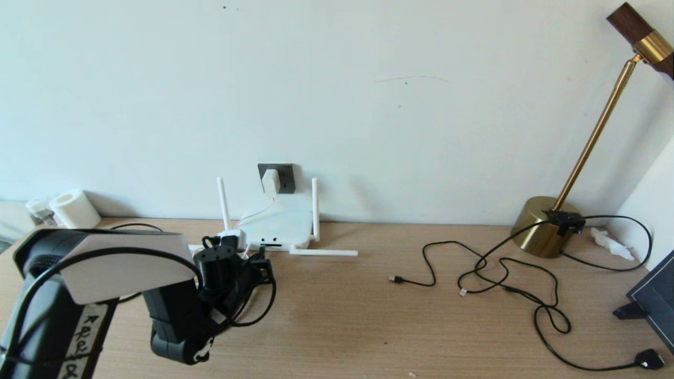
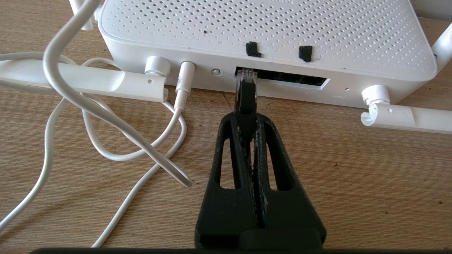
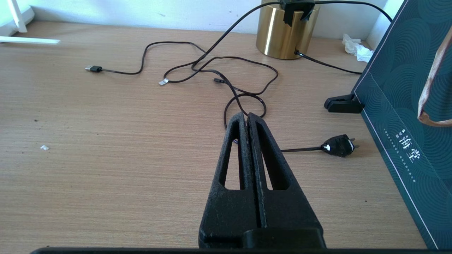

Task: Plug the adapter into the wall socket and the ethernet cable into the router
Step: Align cable and router interface

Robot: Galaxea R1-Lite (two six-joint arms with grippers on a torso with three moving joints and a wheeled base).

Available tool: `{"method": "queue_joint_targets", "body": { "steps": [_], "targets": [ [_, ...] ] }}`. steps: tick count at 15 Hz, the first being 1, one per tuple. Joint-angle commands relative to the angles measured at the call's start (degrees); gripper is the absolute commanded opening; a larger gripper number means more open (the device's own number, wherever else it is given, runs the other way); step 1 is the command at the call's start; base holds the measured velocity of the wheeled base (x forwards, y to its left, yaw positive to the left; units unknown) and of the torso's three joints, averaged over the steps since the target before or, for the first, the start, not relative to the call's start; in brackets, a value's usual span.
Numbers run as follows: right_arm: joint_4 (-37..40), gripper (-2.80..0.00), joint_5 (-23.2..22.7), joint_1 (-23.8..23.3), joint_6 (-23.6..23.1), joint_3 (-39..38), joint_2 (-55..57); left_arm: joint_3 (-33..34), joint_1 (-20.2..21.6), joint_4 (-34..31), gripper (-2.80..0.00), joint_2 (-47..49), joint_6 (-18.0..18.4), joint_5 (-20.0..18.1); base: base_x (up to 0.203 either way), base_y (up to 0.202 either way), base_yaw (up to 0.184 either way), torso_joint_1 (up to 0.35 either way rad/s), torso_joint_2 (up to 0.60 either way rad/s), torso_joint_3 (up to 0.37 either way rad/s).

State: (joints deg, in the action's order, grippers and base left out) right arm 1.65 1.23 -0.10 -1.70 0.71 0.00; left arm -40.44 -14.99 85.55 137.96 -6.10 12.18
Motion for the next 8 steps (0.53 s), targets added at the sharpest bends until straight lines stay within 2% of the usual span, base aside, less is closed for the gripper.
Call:
{"method": "queue_joint_targets", "body": {
  "steps": [1, 8],
  "targets": [
    [0.02, -2.80, 0.00, 0.01, -0.05, 0.00, 0.09, -0.17, 0.32, 0.58, -2.80, -0.05, -0.06, 0.13, 0.000, 0.000, 0.000, 0.000, 0.00, 0.000],
    [0.02, -2.80, 0.00, 0.01, -0.05, 0.00, 0.09, -0.17, 0.40, 0.58, -2.80, -0.61, 0.03, 0.13, 0.000, 0.000, 0.000, 0.000, 0.00, 0.000]
  ]
}}
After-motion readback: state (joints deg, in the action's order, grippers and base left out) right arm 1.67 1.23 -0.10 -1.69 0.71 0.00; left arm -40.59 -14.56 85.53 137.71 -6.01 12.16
